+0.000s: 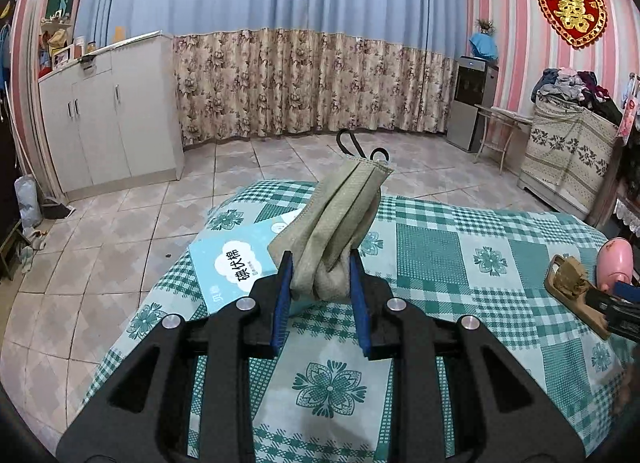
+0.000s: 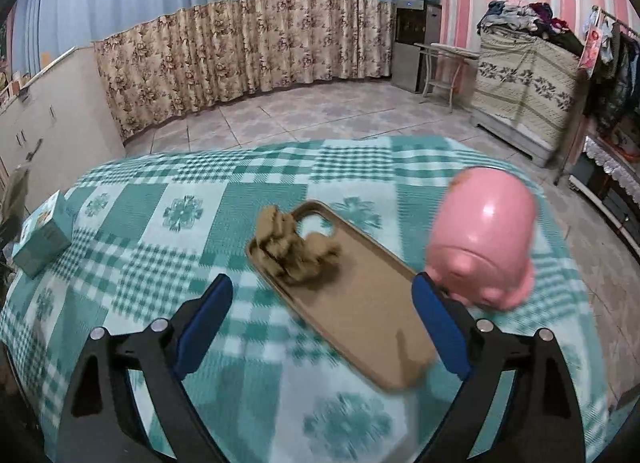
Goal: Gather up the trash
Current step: 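Grasp the crumpled brown paper on the tray with the right tool while the left tool holds the bag, then carry the beige bag and brown paper over the blue basket with both tools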
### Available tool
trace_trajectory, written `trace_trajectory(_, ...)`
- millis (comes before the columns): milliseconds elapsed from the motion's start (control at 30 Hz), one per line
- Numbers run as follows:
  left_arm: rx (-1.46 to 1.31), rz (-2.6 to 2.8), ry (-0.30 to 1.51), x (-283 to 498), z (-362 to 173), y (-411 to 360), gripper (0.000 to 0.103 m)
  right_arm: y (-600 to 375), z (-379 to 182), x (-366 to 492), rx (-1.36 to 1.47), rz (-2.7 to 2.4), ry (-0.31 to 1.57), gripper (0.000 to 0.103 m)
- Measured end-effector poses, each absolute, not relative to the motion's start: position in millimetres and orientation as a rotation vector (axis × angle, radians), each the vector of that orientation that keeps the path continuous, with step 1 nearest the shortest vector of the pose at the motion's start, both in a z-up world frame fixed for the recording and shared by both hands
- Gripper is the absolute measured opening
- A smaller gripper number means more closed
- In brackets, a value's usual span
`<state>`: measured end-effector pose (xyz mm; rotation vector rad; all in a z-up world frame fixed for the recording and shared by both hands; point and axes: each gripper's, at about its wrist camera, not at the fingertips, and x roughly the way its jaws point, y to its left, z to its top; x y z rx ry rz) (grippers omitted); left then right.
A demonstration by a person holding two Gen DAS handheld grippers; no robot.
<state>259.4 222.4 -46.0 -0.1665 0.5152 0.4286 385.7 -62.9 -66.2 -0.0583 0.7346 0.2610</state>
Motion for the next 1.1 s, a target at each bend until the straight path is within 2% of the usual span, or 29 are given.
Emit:
trace_trajectory(133, -0.173, 0.421, 0.507, 260.9, -46.4, 223.8, 0.026, -45.8, -69.9, 409.4, -0.045, 0.289, 0.744, 0.076)
trace_trajectory(167, -0.177, 0.42, 0.509, 261.4, -46.8, 224.5, 0.026, -44.8, -73.7, 412.9, -0.044, 0.294, 0.758, 0.069)
trace_trajectory(200, -0.179, 0.42, 0.511, 259.4, -48.5, 225.4, 0.026, -43.5, -77.5, 417.1, -0.034, 0.302, 0.776, 0.056)
trace_trajectory(233, -0.185, 0.42, 0.514, 259.1, -49.6, 225.5, 0.026, -44.3, -80.8, 420.3, -0.016, 0.313, 0.793, 0.051)
trace_trajectory(333, -0.188, 0.42, 0.517, 259.8, -50.4, 226.5, 0.026, -50.8, -82.4, 419.1, 0.033, 0.341, 0.787, 0.045)
trace_trajectory(533, -0.159, 0.416, 0.517, 261.9, -50.8, 223.2, 0.026, -79.8, -56.1, 377.3, 0.03, 0.316, 0.714, 0.044)
trace_trajectory(733, -0.119, 0.383, 0.516, 255.3, -38.5, 202.9, 0.026, -142.3, -16.3, 295.0, -0.022, 0.178, 0.624, 0.044)
trace_trajectory(900, -0.084, 0.293, 0.469, 237.7, -4.6, 159.0, 0.026, -212.5, 10.6, 223.3, 0.047, 0.048, 0.577, 0.044)
trace_trajectory(1100, -0.04, 0.078, 0.422, 207.0, 24.9, 69.3, 0.026, -286.0, 22.6, 150.4, 0.056, -0.138, 0.542, 0.044)
